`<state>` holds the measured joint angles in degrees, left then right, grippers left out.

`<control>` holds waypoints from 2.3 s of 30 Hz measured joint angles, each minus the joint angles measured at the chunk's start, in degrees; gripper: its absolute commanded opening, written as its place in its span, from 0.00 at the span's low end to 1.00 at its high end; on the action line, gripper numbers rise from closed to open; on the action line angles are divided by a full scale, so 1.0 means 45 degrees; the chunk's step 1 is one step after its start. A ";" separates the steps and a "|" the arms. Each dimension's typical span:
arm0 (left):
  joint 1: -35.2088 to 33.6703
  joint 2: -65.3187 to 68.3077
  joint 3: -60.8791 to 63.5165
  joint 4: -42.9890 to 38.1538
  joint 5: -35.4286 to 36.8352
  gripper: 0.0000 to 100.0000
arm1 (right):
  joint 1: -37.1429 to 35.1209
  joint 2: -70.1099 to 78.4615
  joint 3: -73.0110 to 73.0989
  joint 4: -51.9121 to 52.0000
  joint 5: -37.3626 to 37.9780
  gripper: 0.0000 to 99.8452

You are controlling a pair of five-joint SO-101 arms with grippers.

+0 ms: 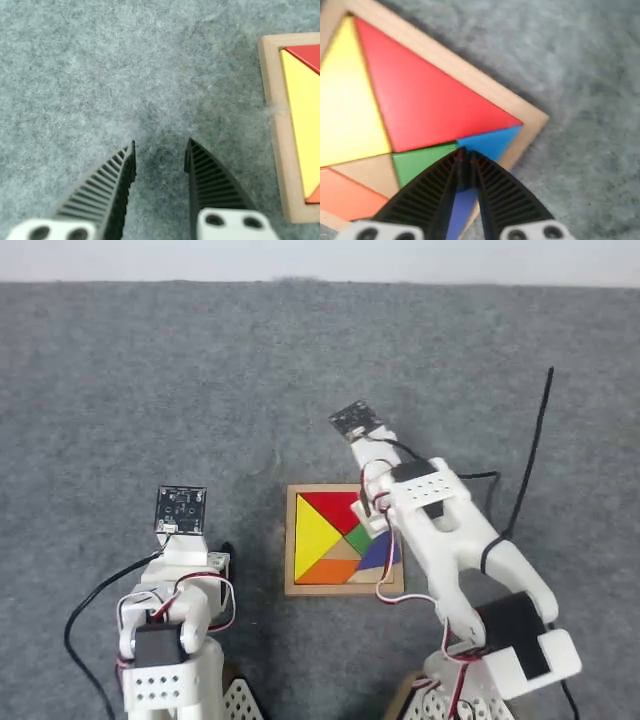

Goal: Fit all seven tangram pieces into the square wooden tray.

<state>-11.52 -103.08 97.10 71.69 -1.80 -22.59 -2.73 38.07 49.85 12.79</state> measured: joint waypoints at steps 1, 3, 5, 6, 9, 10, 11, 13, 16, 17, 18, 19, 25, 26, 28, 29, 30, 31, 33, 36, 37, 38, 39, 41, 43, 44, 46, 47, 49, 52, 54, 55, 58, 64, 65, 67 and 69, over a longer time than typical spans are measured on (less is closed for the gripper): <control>0.0000 0.0000 0.0000 0.0000 0.0000 0.15 | 0.0078 0.0000 0.0000 0.0000 0.0000 0.01; 0.0000 0.0000 0.0000 0.0000 0.0000 0.15 | 0.0137 0.0000 0.0000 0.0000 0.0000 0.01; 0.0000 0.0000 0.0000 0.0000 0.0000 0.15 | 0.0137 -0.0059 0.0000 0.0000 0.0000 0.01; 0.0000 0.0000 0.0000 0.0000 0.0000 0.15 | 0.0156 -0.0176 0.0020 0.0020 0.0000 0.01; 0.0000 0.0000 0.0000 0.0000 0.0000 0.15 | 0.0156 -0.0938 0.0156 0.0156 0.0000 0.01; 0.0000 0.0000 0.0000 0.0000 0.0000 0.15 | 0.0156 -0.1192 0.0371 0.0156 0.0020 0.01; 0.0000 0.0000 0.0000 0.0000 0.0000 0.15 | 0.0156 -0.1407 0.0625 0.0156 0.0020 0.01; 0.0000 0.0000 0.0000 0.0000 0.0000 0.15 | 0.0156 -0.1719 0.1133 0.0156 0.0020 0.01; 0.0000 0.0000 0.0000 0.0000 0.0000 0.15 | 0.0156 -0.1915 0.1621 0.0176 0.0020 0.01; 0.0000 0.0000 0.0000 0.0000 0.0000 0.15 | 0.0156 -0.1915 0.1758 0.0176 0.0020 0.01; 0.0000 0.0000 0.0000 0.0000 0.0000 0.15 | 0.0156 -0.1954 0.1856 0.0176 0.0020 0.01; 0.0000 0.0000 0.0000 0.0000 0.0000 0.15 | 0.0156 -0.1973 0.1973 0.0176 0.0020 0.01; 0.0000 0.0000 0.0000 0.0000 0.0000 0.15 | 0.0156 -0.2051 0.2110 0.0195 0.0020 0.01; 0.0000 0.0000 0.0000 0.0000 0.0000 0.15 | 0.0156 -0.2051 0.2110 0.0195 0.0020 0.01; 0.0000 0.0000 0.0000 0.0000 0.0000 0.15 | 0.0156 -0.2051 0.2110 0.0195 0.0020 0.01; 0.0000 0.0000 0.0000 0.0000 0.0000 0.15 | 0.0156 -0.2051 0.2110 0.0195 0.0020 0.01; 0.0000 0.0000 0.0000 0.0000 0.0000 0.15 | 0.0156 -0.2168 0.2110 0.0195 0.0020 0.01; 0.0000 0.0000 0.0000 0.0000 0.0000 0.15 | 0.0156 -0.2383 0.2149 0.0195 0.0020 0.01; 0.0000 0.0000 0.0000 0.0000 0.0000 0.15 | 0.0156 -0.2911 0.2188 0.0195 0.0020 0.01; 0.0000 0.0000 0.0000 0.0000 0.0000 0.15 | -0.0195 -0.3770 0.2852 0.0195 0.0000 0.01; 0.0000 0.0000 0.0000 0.0000 0.0000 0.15 | -0.0508 -0.4024 0.3126 0.0215 0.0000 0.01; 0.0000 0.0000 0.0000 0.0000 0.0000 0.15 | -0.0762 -0.4239 0.3302 0.0215 -0.0098 0.01; 0.0000 0.0000 0.0000 0.0000 0.0000 0.15 | -0.0938 -0.4415 0.3438 0.0215 -0.0156 0.01; 0.0000 0.0000 0.0000 0.0000 0.0000 0.15 | -0.1094 -0.4571 0.3516 0.0215 -0.0254 0.01; 0.0000 0.0000 0.0000 0.0000 0.0000 0.15 | -0.1074 -0.4669 0.3692 0.0215 -0.0293 0.01; 0.0000 0.0000 0.0000 0.0000 0.0000 0.15 | -0.0977 -0.4728 0.3770 0.0332 -0.0293 0.01; 0.0000 0.0000 0.0000 0.0000 0.0000 0.15 | -0.0664 -0.4923 0.3790 0.0625 -0.0293 0.01; 0.0000 0.0000 0.0000 0.0000 0.0000 0.15 | -0.0449 -0.5118 0.3810 0.0723 -0.0293 0.01; 0.0000 0.0000 0.0000 0.0000 0.0000 0.15 | 0.0039 -0.5646 0.3888 0.0879 -0.0293 0.01; 0.0000 0.0000 0.0000 0.0000 0.0000 0.15 | 0.0586 -0.6584 0.4337 0.0957 -0.0293 0.01; 0.0000 0.0000 0.0000 0.0000 0.0000 0.15 | 0.0645 -0.6974 0.4767 0.0957 -0.0293 0.01; 0.0000 0.0000 0.0000 0.0000 0.0000 0.15 | 0.0606 -0.7092 0.5001 0.0957 -0.0293 0.01; 0.0000 0.0000 0.0000 0.0000 0.0000 0.15 | 0.0567 -0.7170 0.5392 0.0957 -0.0293 0.01; 0.0000 0.0000 0.0000 0.0000 0.0000 0.15 | -0.0645 -0.7170 0.5548 0.0957 -0.0313 0.01; 0.0000 0.0000 0.0000 0.0000 0.0000 0.15 | -0.0801 -0.7170 0.5548 0.0957 -0.0313 0.01; 0.0000 0.0000 0.0000 0.0000 0.0000 0.15 | -0.0996 -0.7033 0.5548 0.0957 -0.0313 0.01; 0.0000 0.0000 0.0000 0.0000 0.0000 0.15 | -0.1055 -0.6603 0.5529 0.0957 -0.0313 0.01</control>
<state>-11.52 -103.08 97.10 71.69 -1.80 -27.34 -32.44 62.95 54.15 11.38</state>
